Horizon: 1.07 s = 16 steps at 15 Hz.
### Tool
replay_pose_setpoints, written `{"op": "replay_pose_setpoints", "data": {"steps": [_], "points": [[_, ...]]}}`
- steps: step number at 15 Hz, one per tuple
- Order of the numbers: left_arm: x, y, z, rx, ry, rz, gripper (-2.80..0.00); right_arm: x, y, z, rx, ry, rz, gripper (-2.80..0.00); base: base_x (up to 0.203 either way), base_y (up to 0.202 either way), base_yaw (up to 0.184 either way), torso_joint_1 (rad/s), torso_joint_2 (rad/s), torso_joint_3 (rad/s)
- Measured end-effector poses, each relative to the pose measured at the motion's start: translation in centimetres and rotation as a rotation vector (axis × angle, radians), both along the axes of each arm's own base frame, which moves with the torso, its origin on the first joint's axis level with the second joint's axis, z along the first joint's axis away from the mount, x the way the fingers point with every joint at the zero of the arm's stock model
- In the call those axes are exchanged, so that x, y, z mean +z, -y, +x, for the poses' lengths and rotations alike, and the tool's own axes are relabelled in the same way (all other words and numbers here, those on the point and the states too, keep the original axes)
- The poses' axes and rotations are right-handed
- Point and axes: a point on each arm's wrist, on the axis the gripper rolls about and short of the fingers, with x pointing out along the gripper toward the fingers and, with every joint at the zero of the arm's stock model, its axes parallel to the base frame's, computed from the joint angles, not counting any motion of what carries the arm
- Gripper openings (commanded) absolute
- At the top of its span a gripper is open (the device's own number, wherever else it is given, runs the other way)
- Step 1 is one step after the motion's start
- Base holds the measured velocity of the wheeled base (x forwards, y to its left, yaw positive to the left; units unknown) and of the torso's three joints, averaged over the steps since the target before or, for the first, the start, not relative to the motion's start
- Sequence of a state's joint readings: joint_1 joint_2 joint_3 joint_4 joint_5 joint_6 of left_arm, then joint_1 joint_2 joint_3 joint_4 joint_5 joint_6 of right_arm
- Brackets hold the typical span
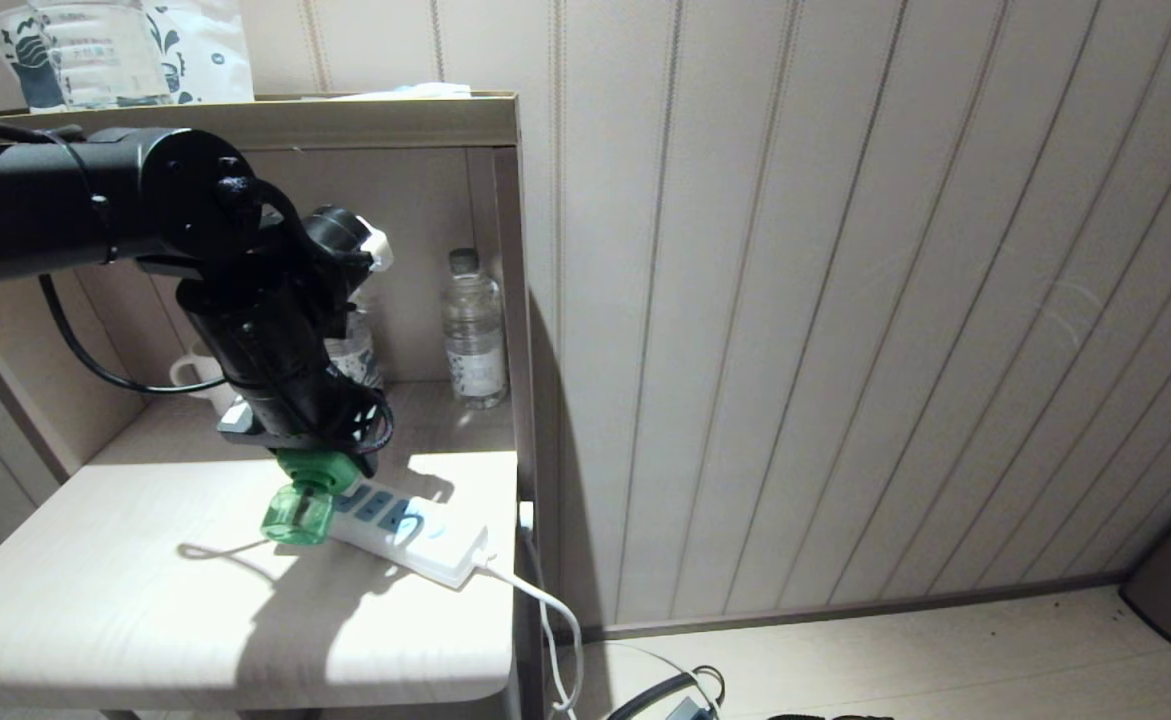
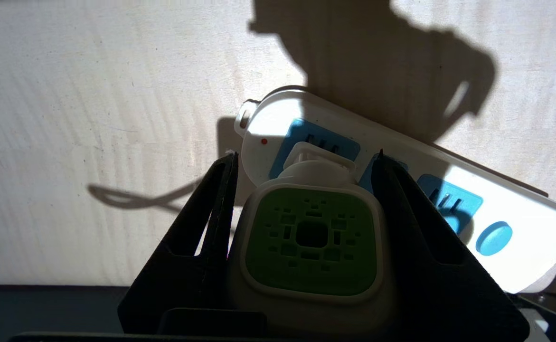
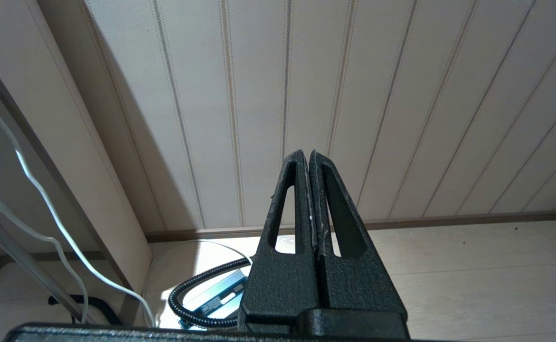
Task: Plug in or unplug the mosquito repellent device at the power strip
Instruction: Insert the plug into the socket
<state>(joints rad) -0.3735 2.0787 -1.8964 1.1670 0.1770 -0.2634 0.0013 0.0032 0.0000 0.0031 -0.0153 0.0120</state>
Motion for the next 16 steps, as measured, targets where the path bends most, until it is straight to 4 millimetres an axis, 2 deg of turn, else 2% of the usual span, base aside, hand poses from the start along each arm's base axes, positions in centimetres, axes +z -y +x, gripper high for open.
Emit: {"op": "replay_pose_setpoints", "data": {"steps": [16], "points": [[-0.41, -0.11, 0.44, -0.064, 0.010, 0.075, -2.80, 0.00, 0.00, 0.00, 0.000, 0.000, 0.000, -2.80, 0.000, 0.000, 0.000, 0.000, 0.00, 0.000]]}}
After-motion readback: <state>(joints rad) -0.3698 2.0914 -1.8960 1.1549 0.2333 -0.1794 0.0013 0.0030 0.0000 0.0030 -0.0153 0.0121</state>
